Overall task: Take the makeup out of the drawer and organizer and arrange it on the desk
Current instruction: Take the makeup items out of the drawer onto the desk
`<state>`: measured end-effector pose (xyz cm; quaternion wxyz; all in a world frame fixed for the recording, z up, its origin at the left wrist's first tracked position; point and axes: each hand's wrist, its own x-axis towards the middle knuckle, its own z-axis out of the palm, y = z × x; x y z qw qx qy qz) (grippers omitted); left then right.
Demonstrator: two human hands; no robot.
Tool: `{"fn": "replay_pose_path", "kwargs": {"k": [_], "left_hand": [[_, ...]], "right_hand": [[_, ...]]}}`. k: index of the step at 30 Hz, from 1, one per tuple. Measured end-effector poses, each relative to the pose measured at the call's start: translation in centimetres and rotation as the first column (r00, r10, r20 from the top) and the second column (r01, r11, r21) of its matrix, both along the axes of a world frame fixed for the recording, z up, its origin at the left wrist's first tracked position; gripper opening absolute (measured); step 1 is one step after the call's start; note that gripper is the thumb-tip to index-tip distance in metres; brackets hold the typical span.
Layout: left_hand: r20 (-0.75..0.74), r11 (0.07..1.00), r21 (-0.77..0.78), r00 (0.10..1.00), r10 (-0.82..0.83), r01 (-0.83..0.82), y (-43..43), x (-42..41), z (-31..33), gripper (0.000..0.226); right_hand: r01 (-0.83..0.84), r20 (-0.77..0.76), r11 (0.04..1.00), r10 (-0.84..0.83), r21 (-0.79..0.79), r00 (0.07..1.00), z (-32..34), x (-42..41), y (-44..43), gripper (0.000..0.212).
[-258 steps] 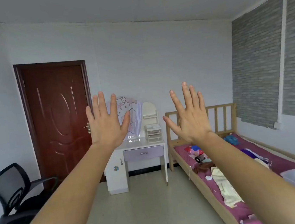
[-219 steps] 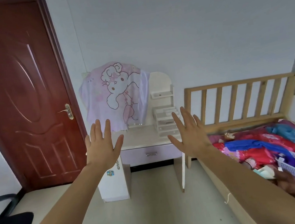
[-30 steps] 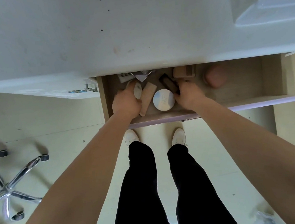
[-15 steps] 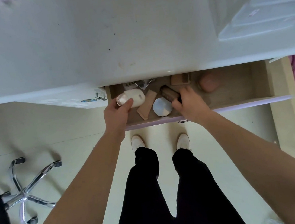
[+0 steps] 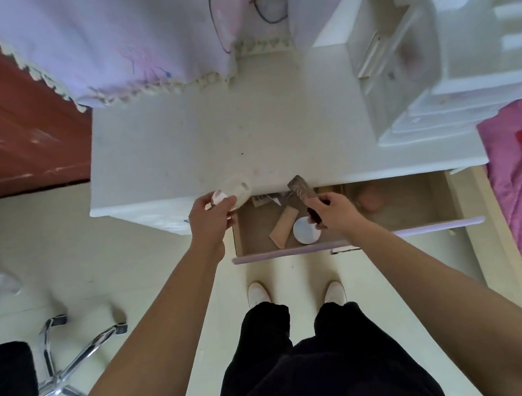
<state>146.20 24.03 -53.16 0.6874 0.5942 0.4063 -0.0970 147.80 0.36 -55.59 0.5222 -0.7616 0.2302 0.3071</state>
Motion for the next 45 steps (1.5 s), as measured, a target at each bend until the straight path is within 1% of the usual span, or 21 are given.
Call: {"fn": "replay_pose_path", "kwargs": {"k": [2, 3, 6, 8, 11, 13, 16, 20, 24, 28, 29, 30, 32, 34, 35, 37, 39, 40, 41, 43, 45], "left_hand": [[0.011, 1.0, 0.0, 1.0, 0.028, -0.028, 1.4, 0.5, 0.4, 0.044], [0.016, 0.999, 0.0, 0.999, 0.039, -0.039, 2.1, 0.7, 0.6, 0.044], [0.027, 0.996, -0.02, 0.996, 0.082, -0.082, 4.2, 1.5, 0.8, 0.045], [0.018, 0.993, -0.035, 0.993, 0.117, -0.116, 5.4, 2.1, 0.6, 0.048], [-0.024, 0.987, -0.026, 0.987, 0.159, -0.16, 7.0, 3.7, -0.7, 0.049], [-0.034, 0.979, -0.016, 0.978, 0.205, -0.206, 7.8, 5.1, -1.4, 0.047], [-0.038, 0.963, 0.042, 0.963, 0.266, -0.265, 8.9, 6.9, -1.9, 0.044], [-0.039, 0.949, 0.101, 0.952, 0.305, -0.3, 10.6, 9.0, -1.8, 0.033], [-0.048, 0.942, 0.175, 0.954, 0.297, -0.285, 12.9, 11.2, -2.4, 0.013], [-0.072, 0.924, 0.197, 0.935, 0.348, -0.329, 14.7, 12.9, -3.4, 0.013], [-0.08, 0.927, 0.204, 0.938, 0.336, -0.315, 15.3, 13.1, -3.9, 0.011], [-0.102, 0.934, 0.222, 0.946, 0.308, -0.28, 15.8, 13.3, -4.5, 0.014], [-0.17, 0.939, 0.306, 0.962, 0.214, -0.155, 16.9, 13.5, -5.7, 0.031], [-0.21, 0.911, 0.409, 0.966, 0.149, -0.051, 17.8, 13.3, -6.6, 0.045], [-0.209, 0.9, 0.436, 0.97, 0.12, -0.018, 18.0, 13.2, -6.7, 0.048], [-0.186, 0.885, 0.464, 0.981, 0.056, 0.038, 18.5, 13.2, -6.7, 0.049], [-0.168, 0.869, 0.478, 0.984, -0.051, 0.127, 18.7, 13.0, -6.6, 0.053], [-0.167, 0.857, 0.488, 0.982, -0.093, 0.164, 18.8, 13.1, -6.7, 0.059], [-0.173, 0.845, 0.495, 0.976, -0.13, 0.201, 18.8, 13.1, -6.6, 0.067], [-0.193, 0.801, 0.54, 0.964, -0.18, 0.258, 18.3, 13.1, -6.0, 0.076], [-0.194, 0.687, 0.658, 0.951, -0.24, 0.308, 16.8, 12.7, -5.3, 0.072]], "right_hand": [[0.068, -0.033, 0.997, -0.067, 0.041, 0.997, 1.5, 1.2, 1.2, 0.023], [0.077, -0.039, 0.997, -0.076, 0.018, 0.996, 1.9, 1.8, 1.9, 0.026], [0.016, 0.007, 0.994, -0.016, -0.109, 1.0, 2.1, 3.5, 3.9, 0.037], [-0.025, 0.05, 0.989, 0.033, -0.148, 0.998, 1.7, 4.5, 5.3, 0.039], [-0.09, 0.064, 0.98, 0.103, -0.178, 0.993, 1.2, 5.9, 7.1, 0.042], [-0.168, 0.087, 0.963, 0.189, -0.21, 0.978, 0.5, 7.1, 8.1, 0.044], [-0.294, 0.128, 0.916, 0.338, -0.275, 0.933, -0.6, 9.6, 9.8, 0.045], [-0.353, 0.201, 0.876, 0.43, -0.329, 0.88, -2.1, 13.0, 12.7, 0.048], [-0.396, 0.218, 0.853, 0.482, -0.34, 0.849, -2.4, 15.5, 16.0, 0.048], [-0.378, 0.223, 0.873, 0.453, -0.307, 0.863, -2.6, 16.3, 18.6, 0.046], [-0.362, 0.224, 0.882, 0.435, -0.3, 0.872, -2.7, 16.4, 19.1, 0.046], [-0.34, 0.226, 0.895, 0.408, -0.289, 0.884, -2.8, 16.4, 19.6, 0.046], [-0.289, 0.231, 0.922, 0.349, -0.257, 0.908, -3.3, 16.2, 20.6, 0.048], [-0.264, 0.245, 0.944, 0.309, -0.197, 0.919, -3.5, 15.6, 21.9, 0.053], [-0.258, 0.249, 0.952, 0.293, -0.163, 0.923, -3.5, 15.2, 22.5, 0.053], [-0.226, 0.236, 0.973, 0.23, -0.043, 0.944, -2.9, 14.3, 23.3, 0.05], [-0.192, 0.207, 0.98, 0.178, 0.05, 0.962, -1.9, 12.7, 23.4, 0.047], [-0.195, 0.205, 0.979, 0.18, 0.054, 0.962, -1.7, 12.2, 23.1, 0.045], [-0.205, 0.207, 0.978, 0.196, 0.023, 0.959, -1.5, 11.4, 22.5, 0.043], [-0.227, 0.197, 0.971, 0.239, -0.08, 0.951, -0.9, 9.8, 20.2, 0.035], [-0.224, 0.141, 0.957, 0.251, -0.182, 0.958, -0.1, 8.2, 16.8, 0.03]]}}
